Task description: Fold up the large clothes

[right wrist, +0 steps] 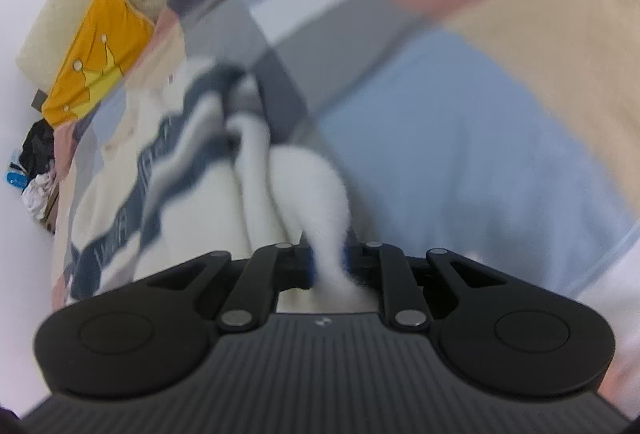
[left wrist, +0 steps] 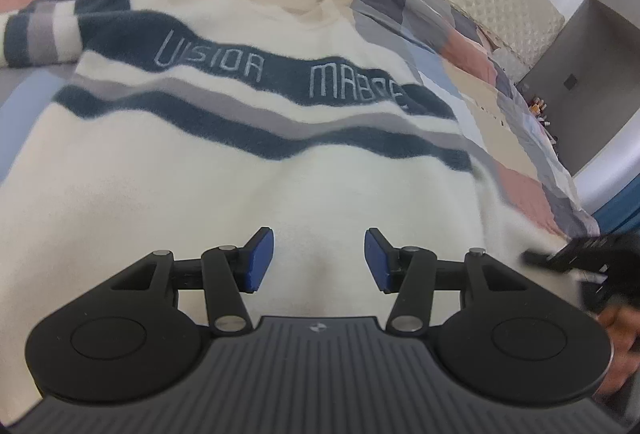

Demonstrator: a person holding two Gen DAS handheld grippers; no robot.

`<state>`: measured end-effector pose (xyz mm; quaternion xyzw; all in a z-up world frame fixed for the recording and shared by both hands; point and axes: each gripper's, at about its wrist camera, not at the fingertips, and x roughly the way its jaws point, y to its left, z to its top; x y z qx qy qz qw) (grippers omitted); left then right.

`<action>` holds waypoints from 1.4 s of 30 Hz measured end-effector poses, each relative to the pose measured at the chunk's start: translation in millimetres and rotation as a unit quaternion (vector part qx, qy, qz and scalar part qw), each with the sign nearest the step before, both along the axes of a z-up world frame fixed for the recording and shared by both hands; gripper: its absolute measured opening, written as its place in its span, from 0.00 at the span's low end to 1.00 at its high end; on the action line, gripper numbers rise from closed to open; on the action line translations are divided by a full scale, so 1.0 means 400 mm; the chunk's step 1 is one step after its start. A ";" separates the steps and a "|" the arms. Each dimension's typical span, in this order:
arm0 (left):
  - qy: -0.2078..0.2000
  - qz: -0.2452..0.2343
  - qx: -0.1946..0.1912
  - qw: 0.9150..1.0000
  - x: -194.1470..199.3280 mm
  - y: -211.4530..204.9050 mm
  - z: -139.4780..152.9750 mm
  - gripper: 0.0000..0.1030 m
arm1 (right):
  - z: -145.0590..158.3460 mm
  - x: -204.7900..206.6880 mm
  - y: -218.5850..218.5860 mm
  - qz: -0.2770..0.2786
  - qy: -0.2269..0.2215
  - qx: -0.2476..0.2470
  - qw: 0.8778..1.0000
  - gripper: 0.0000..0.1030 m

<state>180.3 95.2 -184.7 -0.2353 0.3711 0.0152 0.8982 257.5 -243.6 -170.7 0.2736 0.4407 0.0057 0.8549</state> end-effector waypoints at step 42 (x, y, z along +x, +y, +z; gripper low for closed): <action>0.055 -0.009 0.009 0.998 0.167 -0.009 -0.085 0.55 | -0.107 0.595 -0.556 -0.142 -0.030 -0.139 0.980 0.27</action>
